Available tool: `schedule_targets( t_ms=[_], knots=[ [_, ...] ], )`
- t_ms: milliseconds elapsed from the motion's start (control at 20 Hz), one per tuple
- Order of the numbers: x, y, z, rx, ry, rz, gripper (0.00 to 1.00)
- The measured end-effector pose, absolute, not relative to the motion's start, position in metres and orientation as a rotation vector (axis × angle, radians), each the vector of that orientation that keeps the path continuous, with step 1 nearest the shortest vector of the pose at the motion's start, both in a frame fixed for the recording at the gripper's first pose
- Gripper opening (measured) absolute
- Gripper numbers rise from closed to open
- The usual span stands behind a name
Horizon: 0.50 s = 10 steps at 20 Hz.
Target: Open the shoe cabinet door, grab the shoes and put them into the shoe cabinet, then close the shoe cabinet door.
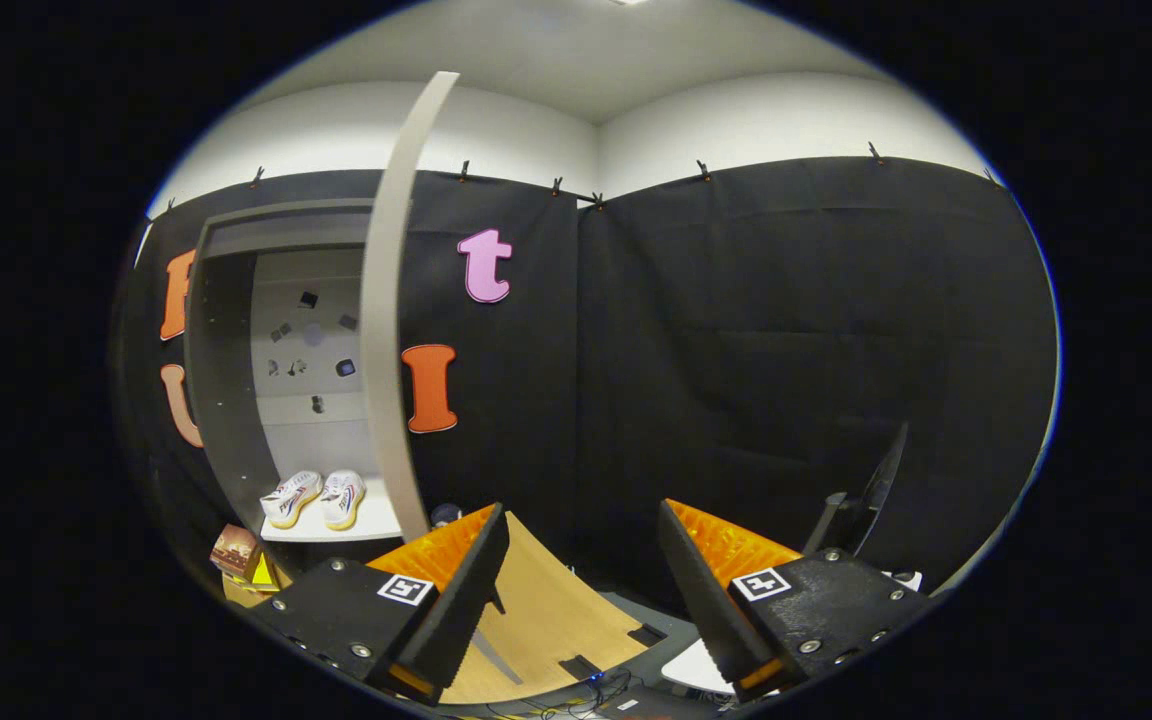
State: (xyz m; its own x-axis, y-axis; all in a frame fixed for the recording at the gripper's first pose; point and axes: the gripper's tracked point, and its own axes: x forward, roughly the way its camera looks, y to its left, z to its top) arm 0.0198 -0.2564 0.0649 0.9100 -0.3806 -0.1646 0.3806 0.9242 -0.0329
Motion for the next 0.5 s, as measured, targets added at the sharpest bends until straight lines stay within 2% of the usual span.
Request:
schedule_targets(
  t_ms=[250, 500],
  knots=[
    [0.046, -0.233, 0.07, 0.091, 0.141, -0.302, 0.93],
    [0.049, -0.233, 0.076, 0.056, 0.132, -0.305, 0.91]
  ],
)
